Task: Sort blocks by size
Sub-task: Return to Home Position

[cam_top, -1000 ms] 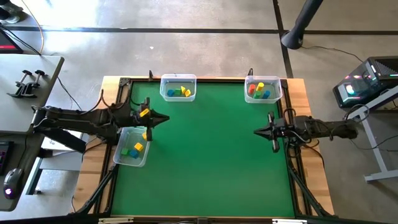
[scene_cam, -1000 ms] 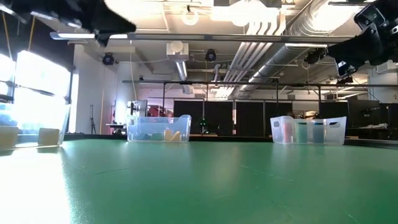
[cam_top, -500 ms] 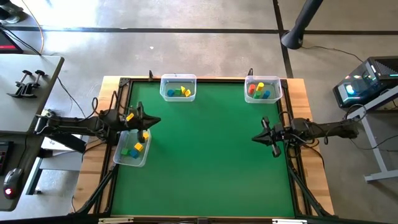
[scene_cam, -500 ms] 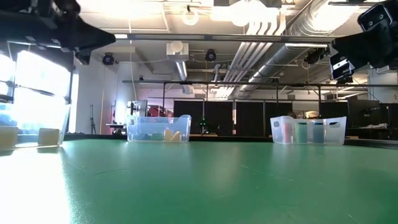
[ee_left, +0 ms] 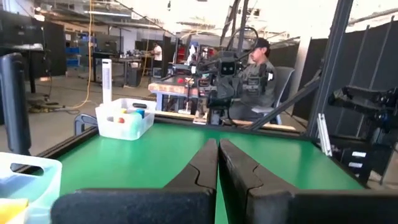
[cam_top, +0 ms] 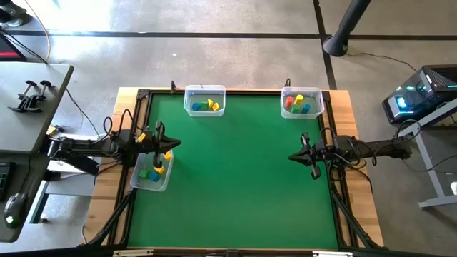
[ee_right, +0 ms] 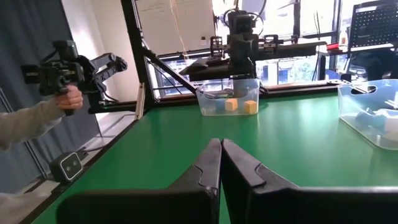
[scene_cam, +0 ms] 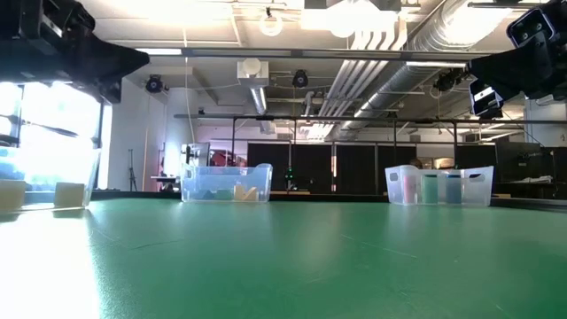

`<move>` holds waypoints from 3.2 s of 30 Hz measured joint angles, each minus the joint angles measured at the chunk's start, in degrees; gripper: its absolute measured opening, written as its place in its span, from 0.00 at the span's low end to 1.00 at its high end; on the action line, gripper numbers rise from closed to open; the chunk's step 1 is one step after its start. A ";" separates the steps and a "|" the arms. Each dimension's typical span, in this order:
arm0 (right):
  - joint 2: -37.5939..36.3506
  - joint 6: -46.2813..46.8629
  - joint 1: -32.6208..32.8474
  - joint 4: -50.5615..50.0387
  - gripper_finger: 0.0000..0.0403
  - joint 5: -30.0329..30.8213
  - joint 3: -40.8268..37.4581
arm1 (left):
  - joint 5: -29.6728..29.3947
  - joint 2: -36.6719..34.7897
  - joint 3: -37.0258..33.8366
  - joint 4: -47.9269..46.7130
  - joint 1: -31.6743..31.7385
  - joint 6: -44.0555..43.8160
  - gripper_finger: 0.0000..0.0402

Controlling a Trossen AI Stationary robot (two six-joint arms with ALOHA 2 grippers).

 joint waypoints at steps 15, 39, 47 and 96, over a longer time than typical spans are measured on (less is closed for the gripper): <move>0.02 -0.02 0.00 0.01 0.00 0.00 0.00 | -0.42 -0.65 0.04 -9.56 0.00 1.80 0.00; 0.02 -0.02 0.00 0.00 0.00 0.00 0.00 | -0.61 -0.68 0.04 -10.13 0.00 1.86 0.00; 0.02 -0.02 0.00 0.00 0.00 0.00 0.00 | -0.59 -0.66 0.04 -10.13 0.00 1.86 0.00; 0.00 -0.02 0.02 0.02 0.00 -0.02 0.00 | -0.55 -0.68 0.04 -10.11 0.02 1.86 0.00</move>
